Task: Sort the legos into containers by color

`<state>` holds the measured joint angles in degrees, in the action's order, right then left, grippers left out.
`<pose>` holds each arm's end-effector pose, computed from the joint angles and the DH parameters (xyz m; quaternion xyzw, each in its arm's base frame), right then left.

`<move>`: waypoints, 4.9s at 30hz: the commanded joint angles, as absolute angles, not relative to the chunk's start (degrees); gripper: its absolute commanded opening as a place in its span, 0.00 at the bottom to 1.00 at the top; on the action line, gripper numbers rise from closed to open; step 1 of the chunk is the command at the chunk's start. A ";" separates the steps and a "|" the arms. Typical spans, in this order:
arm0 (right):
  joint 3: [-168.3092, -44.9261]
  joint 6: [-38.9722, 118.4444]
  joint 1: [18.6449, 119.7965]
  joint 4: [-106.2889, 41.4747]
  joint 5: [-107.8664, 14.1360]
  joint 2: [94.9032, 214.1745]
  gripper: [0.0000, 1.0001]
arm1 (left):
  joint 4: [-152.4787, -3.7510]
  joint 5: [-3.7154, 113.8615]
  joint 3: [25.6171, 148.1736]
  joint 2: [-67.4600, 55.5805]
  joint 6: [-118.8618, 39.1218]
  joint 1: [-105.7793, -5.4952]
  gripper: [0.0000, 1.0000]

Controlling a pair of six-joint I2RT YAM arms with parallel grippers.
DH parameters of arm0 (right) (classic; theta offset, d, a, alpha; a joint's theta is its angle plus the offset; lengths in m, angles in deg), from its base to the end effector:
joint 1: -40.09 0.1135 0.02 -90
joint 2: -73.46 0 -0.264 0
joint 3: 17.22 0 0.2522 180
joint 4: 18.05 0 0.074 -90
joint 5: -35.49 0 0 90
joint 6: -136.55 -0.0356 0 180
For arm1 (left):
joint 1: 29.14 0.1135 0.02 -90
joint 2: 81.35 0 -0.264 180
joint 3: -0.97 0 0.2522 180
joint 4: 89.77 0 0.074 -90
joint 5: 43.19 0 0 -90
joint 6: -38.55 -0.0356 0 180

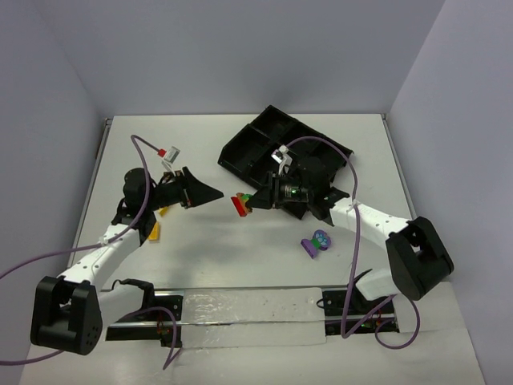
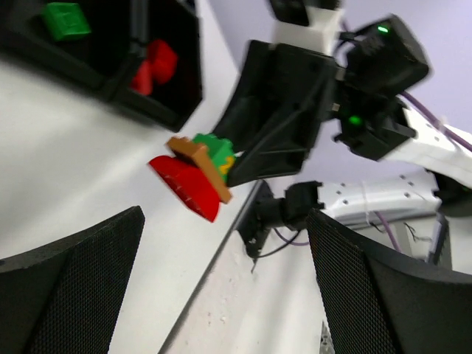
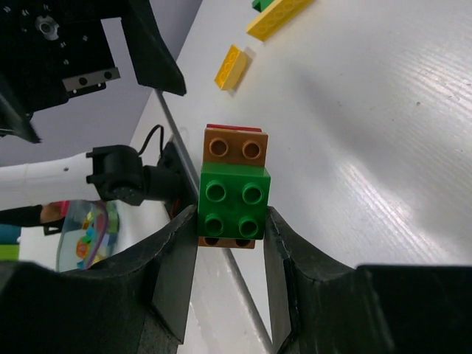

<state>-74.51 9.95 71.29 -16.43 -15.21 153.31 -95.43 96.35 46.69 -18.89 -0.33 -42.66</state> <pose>0.2460 0.1753 0.2403 -0.1539 0.7840 0.5277 0.2886 0.2219 -0.0812 0.2563 0.0262 0.7494 -0.5819 0.3147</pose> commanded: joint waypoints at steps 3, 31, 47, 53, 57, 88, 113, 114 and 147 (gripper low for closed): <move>-77.65 6.68 70.89 -12.82 -9.41 150.08 0.08 | -110.60 105.34 44.94 -20.03 4.21 -42.50 0.99; -85.82 -1.35 76.21 -5.36 -4.76 157.39 0.10 | -120.75 108.34 43.99 -16.39 10.16 -43.46 0.91; -87.07 -1.69 76.80 -4.83 -4.20 159.11 0.10 | -120.41 107.05 43.55 -16.73 10.62 -43.55 0.41; -87.85 1.30 77.01 -7.92 -3.45 159.14 0.10 | -119.87 106.31 44.17 -16.14 11.58 -43.55 0.01; -87.44 2.59 75.71 -9.72 -4.87 157.63 0.10 | -117.26 105.49 44.33 -17.21 10.29 -43.55 0.00; -82.91 18.38 80.65 -43.49 -44.15 157.84 0.18 | -78.89 84.96 61.46 -17.68 -4.43 -43.76 0.00; -85.74 20.97 74.13 -54.31 -59.38 141.14 0.88 | -80.31 72.21 74.51 0.04 3.86 -51.79 0.00; -85.34 21.51 71.62 -56.06 -61.42 137.23 0.88 | -81.40 73.56 75.37 2.06 4.26 -52.91 0.00; -83.83 17.54 62.77 -66.08 -75.26 113.51 0.90 | -69.21 71.71 123.45 44.30 1.17 -71.59 0.99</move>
